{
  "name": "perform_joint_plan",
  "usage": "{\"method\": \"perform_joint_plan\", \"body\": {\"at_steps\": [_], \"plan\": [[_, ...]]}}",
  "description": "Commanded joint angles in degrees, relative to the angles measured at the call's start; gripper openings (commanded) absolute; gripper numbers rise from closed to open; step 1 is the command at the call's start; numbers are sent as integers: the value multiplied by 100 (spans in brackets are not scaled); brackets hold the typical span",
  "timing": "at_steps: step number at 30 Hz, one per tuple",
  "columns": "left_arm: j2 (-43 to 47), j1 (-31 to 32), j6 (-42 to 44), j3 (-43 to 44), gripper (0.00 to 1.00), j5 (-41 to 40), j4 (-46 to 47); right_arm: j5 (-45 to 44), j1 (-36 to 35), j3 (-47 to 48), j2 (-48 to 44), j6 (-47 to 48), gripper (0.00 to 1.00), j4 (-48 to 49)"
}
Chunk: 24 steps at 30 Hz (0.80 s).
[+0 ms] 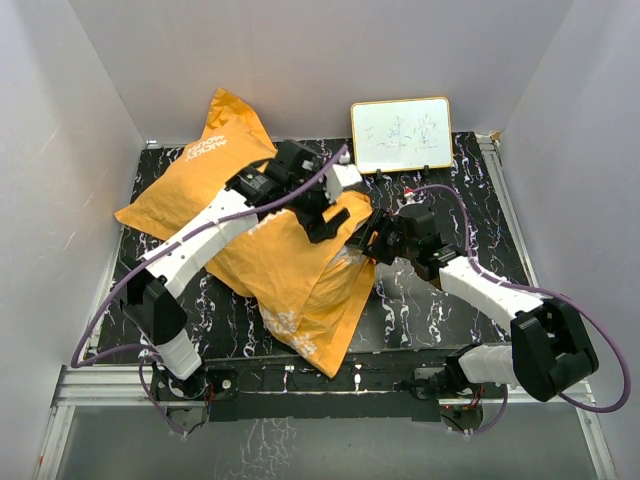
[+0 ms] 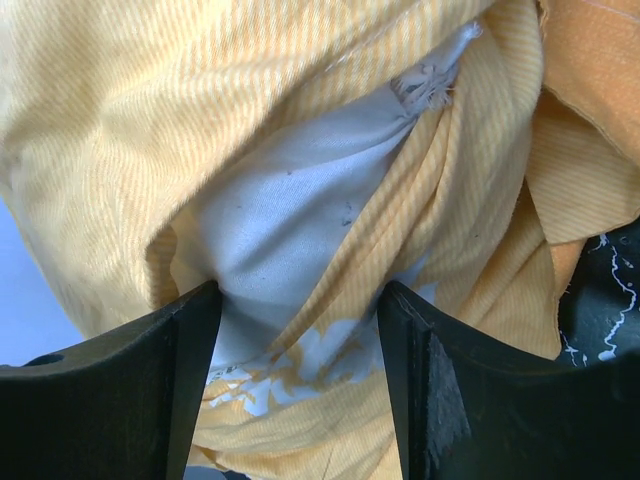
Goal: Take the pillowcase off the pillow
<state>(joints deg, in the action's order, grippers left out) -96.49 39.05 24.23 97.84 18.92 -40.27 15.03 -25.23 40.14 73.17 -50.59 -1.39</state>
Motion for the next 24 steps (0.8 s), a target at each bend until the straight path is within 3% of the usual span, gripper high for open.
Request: {"method": "perform_joint_plan", "body": {"at_steps": [1,5,12,21,24], "plan": [[-83,512,162,-458,88,-79,-36,117,5,-11,-231,88,65,386],[-332,643,205,-654,87,-606,371,31,123,-352,-663,83,66,270],[-634,646,99,-688,69,-1542,936,84,252,-776,-792,-36,66,264],[-120,648,302,-939,45,-2211,1214,343,273,-320,-336,195,68,111],[156,645,467,-1065,41,-2508,1438,222,274,-212,-372,192,69,-12]]}}
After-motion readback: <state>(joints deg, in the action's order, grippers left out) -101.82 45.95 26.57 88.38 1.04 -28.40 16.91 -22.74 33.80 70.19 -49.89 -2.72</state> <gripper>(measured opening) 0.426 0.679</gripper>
